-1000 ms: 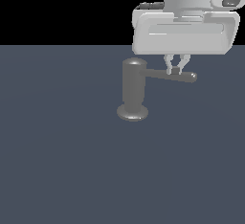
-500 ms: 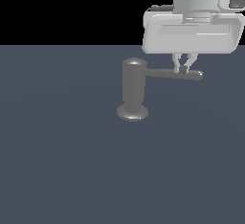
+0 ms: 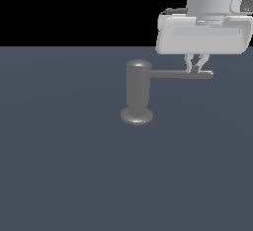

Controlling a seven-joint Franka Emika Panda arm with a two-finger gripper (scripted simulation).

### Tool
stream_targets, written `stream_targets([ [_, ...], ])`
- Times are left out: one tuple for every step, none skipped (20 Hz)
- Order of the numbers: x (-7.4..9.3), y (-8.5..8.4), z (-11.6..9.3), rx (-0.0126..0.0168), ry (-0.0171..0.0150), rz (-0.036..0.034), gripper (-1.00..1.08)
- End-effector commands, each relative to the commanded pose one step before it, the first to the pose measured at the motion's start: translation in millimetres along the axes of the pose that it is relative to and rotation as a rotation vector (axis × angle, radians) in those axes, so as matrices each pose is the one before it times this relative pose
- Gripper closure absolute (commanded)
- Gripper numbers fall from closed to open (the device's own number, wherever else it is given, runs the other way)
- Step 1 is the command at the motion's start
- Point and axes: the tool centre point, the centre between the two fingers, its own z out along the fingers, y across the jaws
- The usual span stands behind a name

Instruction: Turn on the faucet by rotating a designated handle.

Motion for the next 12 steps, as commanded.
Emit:
stream_targets([
  [8.27, 2.3, 5.44, -0.00004, -0.00583, -0.00679, 1.08],
  [2.37, 2.31, 0.25, 0.00008, -0.00052, 0.00066, 1.08],
  [2.37, 2.41, 0.33, 0.0001, -0.00068, 0.00085, 1.08],
  [2.36, 2.4, 0.33, 0.0001, -0.00068, 0.00085, 1.08],
  [2.35, 2.29, 0.25, 0.00008, -0.00052, 0.00066, 1.08],
  [2.34, 2.39, 0.33, 0.0001, -0.00067, 0.00085, 1.08],
  [2.33, 2.27, 0.25, 0.00008, -0.00052, 0.00066, 1.08],
  [2.32, 2.37, 0.33, 0.00011, -0.00067, 0.00085, 1.08],
  [2.31, 2.36, 0.33, 0.00011, -0.00067, 0.00085, 1.08],
  [2.31, 2.25, 0.25, 0.00008, -0.00052, 0.00066, 1.08],
  [2.3, 2.35, 0.33, 0.00011, -0.00067, 0.00085, 1.08],
  [2.29, 2.23, 0.24, 0.00008, -0.00052, 0.00066, 1.08],
])
